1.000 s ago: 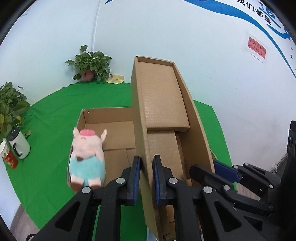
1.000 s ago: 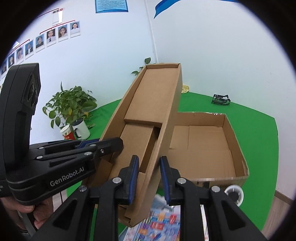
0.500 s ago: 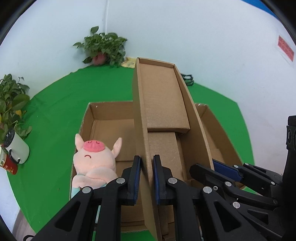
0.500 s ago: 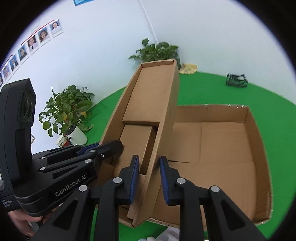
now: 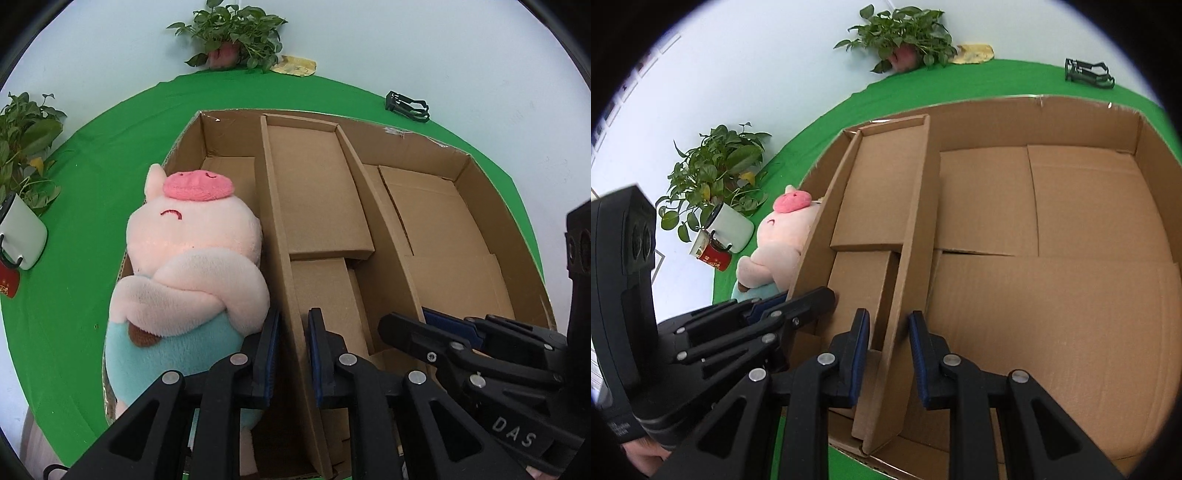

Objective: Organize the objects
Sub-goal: 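Lower the insert tray into the large box beside the plush pig, then open the left gripper and withdraw from the box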

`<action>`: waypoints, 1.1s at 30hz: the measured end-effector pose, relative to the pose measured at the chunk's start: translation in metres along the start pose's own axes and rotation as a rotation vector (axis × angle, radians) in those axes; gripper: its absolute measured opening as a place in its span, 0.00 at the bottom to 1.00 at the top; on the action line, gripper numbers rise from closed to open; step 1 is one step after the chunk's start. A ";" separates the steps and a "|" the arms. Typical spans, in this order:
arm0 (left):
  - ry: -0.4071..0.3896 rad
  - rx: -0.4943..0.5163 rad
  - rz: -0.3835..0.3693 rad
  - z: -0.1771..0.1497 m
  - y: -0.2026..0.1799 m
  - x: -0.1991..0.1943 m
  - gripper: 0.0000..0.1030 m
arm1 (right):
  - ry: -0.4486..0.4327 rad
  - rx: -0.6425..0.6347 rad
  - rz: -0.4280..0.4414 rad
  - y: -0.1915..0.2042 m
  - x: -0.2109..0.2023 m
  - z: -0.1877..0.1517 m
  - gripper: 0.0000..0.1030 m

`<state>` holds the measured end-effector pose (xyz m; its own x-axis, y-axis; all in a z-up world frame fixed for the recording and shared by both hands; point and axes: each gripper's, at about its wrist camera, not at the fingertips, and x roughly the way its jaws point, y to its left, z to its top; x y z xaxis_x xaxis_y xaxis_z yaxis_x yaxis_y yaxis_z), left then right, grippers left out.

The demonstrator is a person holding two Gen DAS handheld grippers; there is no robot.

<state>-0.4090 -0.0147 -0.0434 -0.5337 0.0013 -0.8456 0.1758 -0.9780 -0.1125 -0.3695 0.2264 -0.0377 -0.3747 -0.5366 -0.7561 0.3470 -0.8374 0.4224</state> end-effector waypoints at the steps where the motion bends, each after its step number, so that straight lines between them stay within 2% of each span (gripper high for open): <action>1: 0.001 0.003 -0.001 -0.002 0.000 0.000 0.14 | 0.010 0.007 0.004 -0.002 0.002 0.000 0.21; 6: 0.006 0.003 -0.009 -0.006 -0.001 -0.004 0.16 | 0.086 0.033 0.034 -0.009 0.014 -0.004 0.24; 15: -0.004 0.013 -0.046 -0.026 0.004 -0.027 0.16 | 0.093 0.055 0.088 -0.021 0.014 0.011 0.28; 18: 0.004 0.014 -0.056 -0.034 0.006 -0.031 0.16 | 0.105 0.027 0.053 -0.017 0.018 0.012 0.18; 24: 0.013 0.009 -0.066 -0.042 0.008 -0.039 0.16 | 0.111 0.028 0.039 -0.016 0.017 0.011 0.17; 27: -0.051 0.019 -0.031 -0.048 0.004 -0.053 0.16 | 0.066 0.029 0.004 -0.014 0.006 0.011 0.17; 29: -0.143 0.045 0.012 -0.054 -0.001 -0.074 0.18 | -0.004 0.017 -0.052 -0.010 -0.012 0.010 0.19; 30: -0.184 0.057 0.021 -0.058 -0.002 -0.085 0.30 | -0.046 0.002 -0.085 -0.008 -0.026 0.009 0.27; 31: -0.228 0.064 0.030 -0.062 -0.004 -0.097 0.39 | -0.090 -0.023 -0.125 -0.005 -0.042 0.006 0.46; 32: -0.284 0.063 0.043 -0.068 -0.006 -0.112 0.66 | -0.143 -0.056 -0.162 0.000 -0.062 0.000 0.60; 33: -0.331 0.059 0.055 -0.073 -0.007 -0.124 0.91 | -0.188 -0.083 -0.182 0.004 -0.076 -0.005 0.84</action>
<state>-0.2834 0.0073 0.0241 -0.7660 -0.1098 -0.6334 0.1683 -0.9852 -0.0327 -0.3350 0.2648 0.0191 -0.5875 -0.3945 -0.7065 0.3256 -0.9146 0.2400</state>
